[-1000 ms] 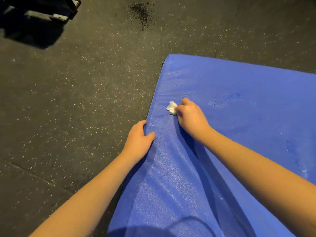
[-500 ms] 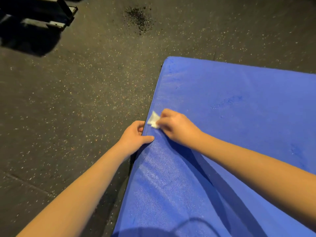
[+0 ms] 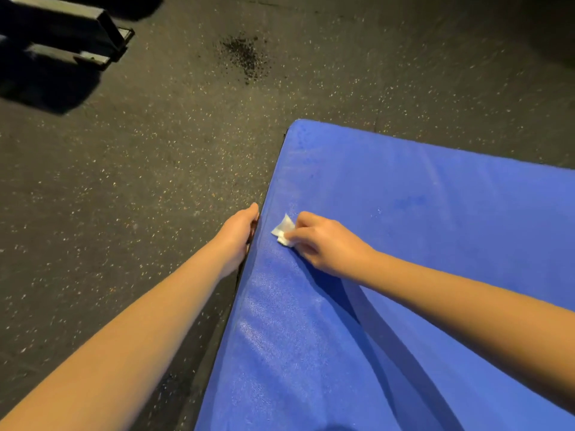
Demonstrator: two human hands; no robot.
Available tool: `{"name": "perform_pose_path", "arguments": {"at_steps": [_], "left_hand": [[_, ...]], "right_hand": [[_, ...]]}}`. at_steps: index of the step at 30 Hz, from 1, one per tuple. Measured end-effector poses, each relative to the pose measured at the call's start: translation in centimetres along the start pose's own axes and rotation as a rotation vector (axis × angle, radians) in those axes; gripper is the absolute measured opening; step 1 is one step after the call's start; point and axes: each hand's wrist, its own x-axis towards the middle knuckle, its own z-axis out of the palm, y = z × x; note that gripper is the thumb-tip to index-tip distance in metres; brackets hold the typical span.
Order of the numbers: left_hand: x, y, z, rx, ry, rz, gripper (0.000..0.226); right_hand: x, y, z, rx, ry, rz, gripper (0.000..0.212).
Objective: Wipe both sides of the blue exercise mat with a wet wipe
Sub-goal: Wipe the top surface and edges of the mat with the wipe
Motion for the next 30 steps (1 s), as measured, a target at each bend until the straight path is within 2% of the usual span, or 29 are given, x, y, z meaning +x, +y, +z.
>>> {"name": "perform_pose_path", "arguments": {"at_steps": [3,5,8,9,11,13,15,17,18,20,21,22,23,26,27,28,30], "left_hand": [[0.5,0.7,0.7,0.024,0.015,0.034,0.04],[0.5,1.2,0.6,0.047,-0.029,0.103,0.036],[-0.2,2.2,0.5,0.019,-0.064,0.175,0.033],[-0.4,2.4,0.4,0.025,-0.068,0.195,0.03],[-0.6,2.2,0.1,0.009,-0.082,0.234,0.022],[-0.8,2.0,-0.2,0.023,-0.104,0.27,0.016],[-1.1,2.0,-0.2,0.024,-0.122,0.301,0.016],[-1.5,2.1,0.0,0.018,-0.124,0.298,0.023],[-1.6,2.1,0.1,0.016,-0.118,0.299,0.025],[-2.0,2.2,0.2,0.025,-0.105,0.296,0.027],[-2.3,2.3,0.3,0.024,-0.098,0.292,0.027],[-2.4,2.2,0.2,0.017,-0.085,0.292,0.027],[-2.5,2.1,0.2,-0.004,-0.081,0.293,0.027],[-2.6,1.7,0.3,-0.091,-0.069,0.299,0.014],[-2.7,1.8,0.6,-0.103,-0.088,0.304,0.015],[-2.7,2.0,0.8,-0.085,-0.111,0.313,0.022],[-2.8,2.3,1.3,0.009,-0.113,0.346,0.025]], "right_hand": [[0.4,0.3,-0.8,-0.051,-0.025,-0.018,0.029],[1.8,0.8,-2.0,-0.08,0.09,0.022,0.032],[4.0,1.5,-3.7,-0.109,0.282,0.288,0.025],[4.2,1.2,-3.7,-0.078,0.307,0.306,0.019],[3.6,-0.6,-3.1,0.006,0.265,0.155,0.012],[2.3,-2.3,-2.7,0.014,0.137,-0.053,0.014],[2.3,-2.2,-3.0,-0.022,0.088,-0.112,0.015],[3.1,-1.1,-3.6,-0.088,0.193,-0.095,0.022],[3.7,-0.6,-3.9,-0.111,0.276,-0.051,0.024],[4.6,0.1,-4.4,-0.113,0.446,0.179,0.021],[4.7,0.1,-4.3,-0.084,0.505,0.301,0.019],[4.5,-0.3,-4.0,-0.04,0.537,0.345,0.017],[4.0,-1.2,-3.5,-0.006,0.529,0.298,0.017],[1.4,-3.2,-2.4,0.011,0.295,-0.06,0.021],[1.1,-2.6,-2.8,-0.018,0.262,-0.105,0.018],[1.1,-1.6,-3.5,-0.046,0.296,-0.058,0.015],[2.0,0.9,-4.6,-0.06,0.488,0.277,0.013]]}}
